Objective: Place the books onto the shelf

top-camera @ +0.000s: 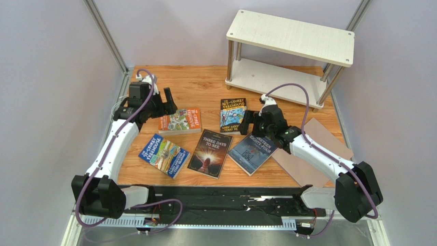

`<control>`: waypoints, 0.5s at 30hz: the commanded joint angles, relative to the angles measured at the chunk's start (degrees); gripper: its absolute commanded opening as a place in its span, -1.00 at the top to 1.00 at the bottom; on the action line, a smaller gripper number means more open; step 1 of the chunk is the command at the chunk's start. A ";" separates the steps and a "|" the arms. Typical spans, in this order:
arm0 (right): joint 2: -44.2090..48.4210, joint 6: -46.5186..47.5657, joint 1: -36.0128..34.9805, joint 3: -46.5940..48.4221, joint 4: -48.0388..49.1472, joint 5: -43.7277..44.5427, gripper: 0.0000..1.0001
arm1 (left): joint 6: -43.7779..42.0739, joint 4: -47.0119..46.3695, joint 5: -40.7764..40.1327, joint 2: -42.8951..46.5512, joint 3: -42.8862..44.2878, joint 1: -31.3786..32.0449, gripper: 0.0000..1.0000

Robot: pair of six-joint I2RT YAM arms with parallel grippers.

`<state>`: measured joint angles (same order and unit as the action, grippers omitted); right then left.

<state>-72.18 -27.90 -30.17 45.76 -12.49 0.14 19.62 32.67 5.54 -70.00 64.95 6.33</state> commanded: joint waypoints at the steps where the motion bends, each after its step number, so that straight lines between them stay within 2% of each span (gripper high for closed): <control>1: 2.75 -4.61 -3.66 -1.98 -0.34 -0.94 -1.00 | 3.76 -3.30 6.32 -0.58 -6.66 1.75 -0.99; 5: 2.14 -7.78 -5.33 -1.81 -2.97 -1.02 -1.00 | 5.87 -3.57 5.45 -0.40 -9.05 5.62 -0.90; 8: 0.38 -10.32 -5.51 -2.60 -3.16 -2.86 -1.00 | 7.36 -3.84 4.13 -1.37 -10.28 8.96 -0.61; 11: -1.90 -13.23 -5.68 -4.35 0.35 -7.16 -1.00 | 9.11 -2.79 1.06 -4.79 -9.84 12.30 0.19; 12: -2.69 -13.84 -5.95 -4.97 1.32 -8.91 -1.00 | 9.47 -0.26 -2.17 -6.28 -9.06 14.05 0.84; 13: -3.40 -14.46 -6.30 -5.06 2.20 -9.19 -1.00 | 9.39 0.81 -3.33 -9.42 -7.66 14.93 1.00; 15: -5.32 -14.73 -7.79 -4.89 2.56 -9.46 -1.00 | 9.39 3.36 -5.44 -12.60 -6.24 17.56 1.00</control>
<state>-74.61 -39.05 -35.90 41.54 -13.28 -5.45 27.07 31.62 5.91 -76.44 55.40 19.90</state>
